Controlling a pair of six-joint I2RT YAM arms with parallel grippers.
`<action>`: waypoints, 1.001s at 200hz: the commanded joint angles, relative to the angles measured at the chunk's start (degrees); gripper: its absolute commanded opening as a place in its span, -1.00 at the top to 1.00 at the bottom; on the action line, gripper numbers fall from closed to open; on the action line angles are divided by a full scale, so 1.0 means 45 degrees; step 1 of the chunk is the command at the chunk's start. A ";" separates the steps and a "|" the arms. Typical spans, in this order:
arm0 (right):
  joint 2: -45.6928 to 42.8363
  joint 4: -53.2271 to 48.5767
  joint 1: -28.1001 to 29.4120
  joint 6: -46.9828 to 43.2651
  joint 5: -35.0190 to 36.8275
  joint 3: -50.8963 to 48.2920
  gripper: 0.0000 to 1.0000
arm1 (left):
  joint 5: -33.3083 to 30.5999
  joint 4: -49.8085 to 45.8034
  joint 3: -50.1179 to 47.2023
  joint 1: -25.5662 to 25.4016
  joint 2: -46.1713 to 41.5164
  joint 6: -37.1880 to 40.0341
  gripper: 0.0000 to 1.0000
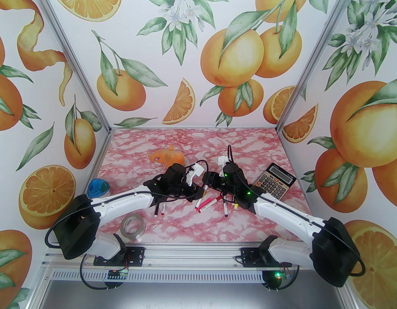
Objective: Open the pen caps
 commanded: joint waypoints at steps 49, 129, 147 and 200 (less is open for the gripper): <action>0.0076 0.0347 0.0084 -0.0024 -0.0102 0.0327 0.62 | -0.0160 0.0157 -0.0136 -0.0070 -0.0469 0.0050 0.76; -0.0458 0.0952 0.0050 0.0621 -0.0038 0.0282 0.69 | 0.0205 0.1793 -0.0984 -0.0309 -0.0510 -0.0710 0.33; -0.0484 0.0921 -0.0002 0.0622 -0.0100 0.0373 0.69 | 0.0227 0.2240 -0.1192 -0.0366 -0.0518 -0.0900 0.33; -0.0457 0.1018 -0.0008 0.0718 -0.0275 0.0253 0.68 | 0.0122 0.2589 -0.1227 -0.0424 -0.0547 -0.1050 0.78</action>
